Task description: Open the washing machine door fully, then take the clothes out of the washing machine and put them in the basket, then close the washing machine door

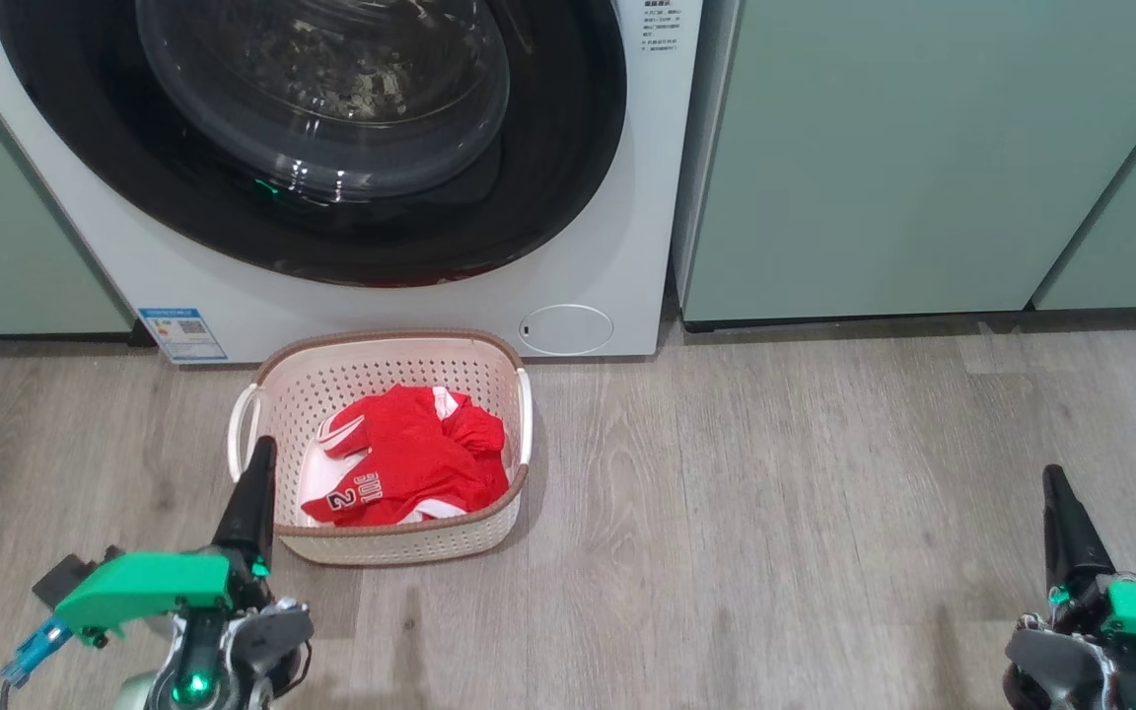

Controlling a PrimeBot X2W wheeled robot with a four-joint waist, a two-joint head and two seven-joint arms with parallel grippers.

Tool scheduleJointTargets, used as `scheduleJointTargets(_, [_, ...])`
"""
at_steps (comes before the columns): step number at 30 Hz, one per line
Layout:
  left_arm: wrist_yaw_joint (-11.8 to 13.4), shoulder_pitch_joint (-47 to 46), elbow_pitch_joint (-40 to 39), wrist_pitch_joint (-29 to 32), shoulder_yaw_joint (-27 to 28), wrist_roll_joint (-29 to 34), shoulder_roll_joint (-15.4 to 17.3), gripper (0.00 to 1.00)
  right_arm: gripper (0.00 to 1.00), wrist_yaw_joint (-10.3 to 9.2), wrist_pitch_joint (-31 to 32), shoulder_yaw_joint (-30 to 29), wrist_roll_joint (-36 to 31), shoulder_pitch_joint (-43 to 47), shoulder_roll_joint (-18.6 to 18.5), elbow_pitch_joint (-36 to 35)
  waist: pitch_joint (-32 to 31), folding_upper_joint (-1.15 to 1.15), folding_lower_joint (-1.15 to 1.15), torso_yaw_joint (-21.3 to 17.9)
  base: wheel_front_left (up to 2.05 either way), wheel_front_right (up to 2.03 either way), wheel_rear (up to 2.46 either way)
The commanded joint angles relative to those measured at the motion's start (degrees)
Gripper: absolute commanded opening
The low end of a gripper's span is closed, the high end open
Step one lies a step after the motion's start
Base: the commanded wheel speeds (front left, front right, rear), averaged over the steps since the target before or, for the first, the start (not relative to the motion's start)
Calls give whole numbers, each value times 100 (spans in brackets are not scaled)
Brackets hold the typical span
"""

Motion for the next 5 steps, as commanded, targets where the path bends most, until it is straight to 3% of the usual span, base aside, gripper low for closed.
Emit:
scheduleJointTargets(1, [3,-158,-200,35,182,-30,33,0,0,-1,33,109,35,-260,-14,-240,0,0,0,0,0,0,0])
scheduleJointTargets(5, [3,-158,-200,35,182,-30,33,0,0,-1,33,109,35,-260,-14,-240,0,0,0,0,0,0,0])
